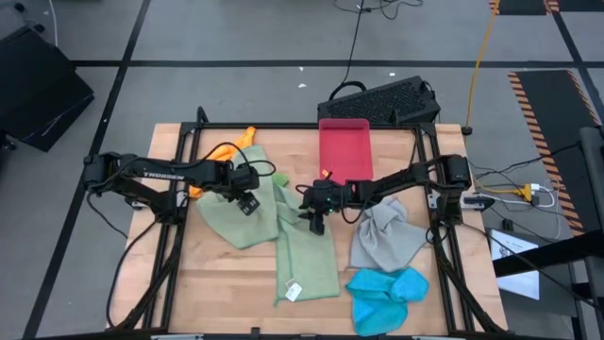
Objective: Fold microfiber towels
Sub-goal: Fold the right light green microfiber cloth
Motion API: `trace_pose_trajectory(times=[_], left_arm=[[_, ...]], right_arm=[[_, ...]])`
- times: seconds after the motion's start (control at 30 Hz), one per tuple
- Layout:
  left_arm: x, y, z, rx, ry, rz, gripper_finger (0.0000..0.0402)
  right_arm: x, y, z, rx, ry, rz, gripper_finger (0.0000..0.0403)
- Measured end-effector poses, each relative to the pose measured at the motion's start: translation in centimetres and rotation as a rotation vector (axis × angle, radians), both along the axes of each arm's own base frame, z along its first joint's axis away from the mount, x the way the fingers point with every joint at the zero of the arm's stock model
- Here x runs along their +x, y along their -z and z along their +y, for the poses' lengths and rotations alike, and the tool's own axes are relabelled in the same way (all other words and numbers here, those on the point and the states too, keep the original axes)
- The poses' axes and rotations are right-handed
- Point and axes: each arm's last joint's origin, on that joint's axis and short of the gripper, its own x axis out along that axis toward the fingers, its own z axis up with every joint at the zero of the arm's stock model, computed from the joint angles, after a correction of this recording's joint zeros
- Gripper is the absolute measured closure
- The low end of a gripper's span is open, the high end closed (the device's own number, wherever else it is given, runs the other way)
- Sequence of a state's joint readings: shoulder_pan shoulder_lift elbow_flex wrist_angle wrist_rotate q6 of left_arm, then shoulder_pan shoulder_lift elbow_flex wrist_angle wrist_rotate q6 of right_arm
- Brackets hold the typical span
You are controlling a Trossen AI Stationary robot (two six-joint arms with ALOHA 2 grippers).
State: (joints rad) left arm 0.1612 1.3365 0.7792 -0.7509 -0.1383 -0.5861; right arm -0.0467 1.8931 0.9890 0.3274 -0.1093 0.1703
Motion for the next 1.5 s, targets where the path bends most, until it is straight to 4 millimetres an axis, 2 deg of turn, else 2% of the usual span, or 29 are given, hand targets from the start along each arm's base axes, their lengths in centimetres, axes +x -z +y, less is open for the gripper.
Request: trace_pose_trajectory(times=[0.37,0.43,0.87,1.07,1.17,1.5], left_arm=[[0.0,0.0,-0.4,-0.015,0.018,-0.002,0.0170],[0.0,-0.2,-0.5,-0.015,0.025,-0.009,0.0170],[-0.2,-1.3,-1.1,0.009,0.053,-0.078,0.0170],[0.7,-2.1,-1.9,0.093,0.160,-0.186,0.0169],[1.1,-1.9,-2.5,0.166,0.248,-0.170,0.0167],[3.8,-3.0,-3.6,0.250,0.326,-0.433,0.0104]], right_arm=[[-0.1,-0.7,0.0,0.033,0.025,-0.019,0.0388],[-0.1,-0.8,0.0,0.035,0.026,-0.012,0.0398],[-0.2,-1.1,-0.3,0.050,0.053,-0.013,0.0398],[-0.9,-2.9,-0.5,0.034,0.064,-0.017,0.0399],[-1.3,-3.7,-0.9,0.017,0.080,-0.023,0.0400],[-2.8,-6.3,-1.8,0.033,0.121,-0.019,0.0402]])
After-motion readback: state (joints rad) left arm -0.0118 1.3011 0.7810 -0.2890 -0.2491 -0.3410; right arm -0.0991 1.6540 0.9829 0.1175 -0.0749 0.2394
